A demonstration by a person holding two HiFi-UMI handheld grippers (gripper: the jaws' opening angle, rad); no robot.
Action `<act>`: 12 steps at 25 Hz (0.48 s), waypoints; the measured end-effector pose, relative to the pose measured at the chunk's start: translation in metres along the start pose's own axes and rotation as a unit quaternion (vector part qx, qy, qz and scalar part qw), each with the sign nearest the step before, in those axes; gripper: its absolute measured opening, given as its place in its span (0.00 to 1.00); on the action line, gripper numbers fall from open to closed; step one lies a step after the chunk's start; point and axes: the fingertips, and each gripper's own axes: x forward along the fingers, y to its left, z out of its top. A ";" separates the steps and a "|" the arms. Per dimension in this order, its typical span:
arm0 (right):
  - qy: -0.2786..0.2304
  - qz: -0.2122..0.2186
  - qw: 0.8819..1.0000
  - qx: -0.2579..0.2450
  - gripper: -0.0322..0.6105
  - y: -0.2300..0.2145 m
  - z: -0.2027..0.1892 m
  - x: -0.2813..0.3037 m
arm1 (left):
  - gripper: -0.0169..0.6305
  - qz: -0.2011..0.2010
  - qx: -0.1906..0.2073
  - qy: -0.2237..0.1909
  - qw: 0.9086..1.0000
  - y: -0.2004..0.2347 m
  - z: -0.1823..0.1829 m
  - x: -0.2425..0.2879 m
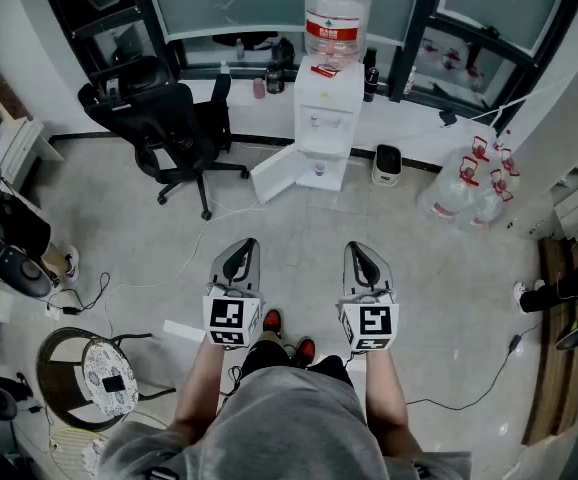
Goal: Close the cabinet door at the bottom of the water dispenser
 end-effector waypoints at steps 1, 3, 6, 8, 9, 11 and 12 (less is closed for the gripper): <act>0.000 -0.001 1.000 0.000 0.08 -0.002 -0.001 -0.001 | 0.07 -0.001 0.000 -0.001 1.000 -0.002 0.000 0.000; -0.002 -0.002 1.000 0.001 0.08 -0.005 -0.001 -0.004 | 0.07 -0.002 0.000 -0.001 1.000 -0.006 -0.001 0.001; -0.007 -0.003 1.000 0.010 0.08 -0.010 0.000 -0.005 | 0.07 -0.003 0.000 -0.001 1.000 -0.009 0.001 0.003; -0.006 -0.008 1.000 0.006 0.08 -0.013 -0.001 -0.005 | 0.07 -0.005 0.000 0.000 1.000 -0.011 0.001 0.005; -0.006 -0.010 1.000 0.004 0.08 -0.014 -0.002 -0.005 | 0.07 -0.006 -0.001 0.000 1.000 -0.011 0.001 0.007; -0.007 -0.012 1.000 0.002 0.08 -0.017 -0.002 -0.004 | 0.07 -0.008 0.000 0.001 1.000 -0.012 0.000 0.011; -0.007 -0.013 1.000 0.002 0.08 -0.019 -0.001 -0.003 | 0.07 -0.010 0.000 0.000 1.000 -0.013 0.001 0.013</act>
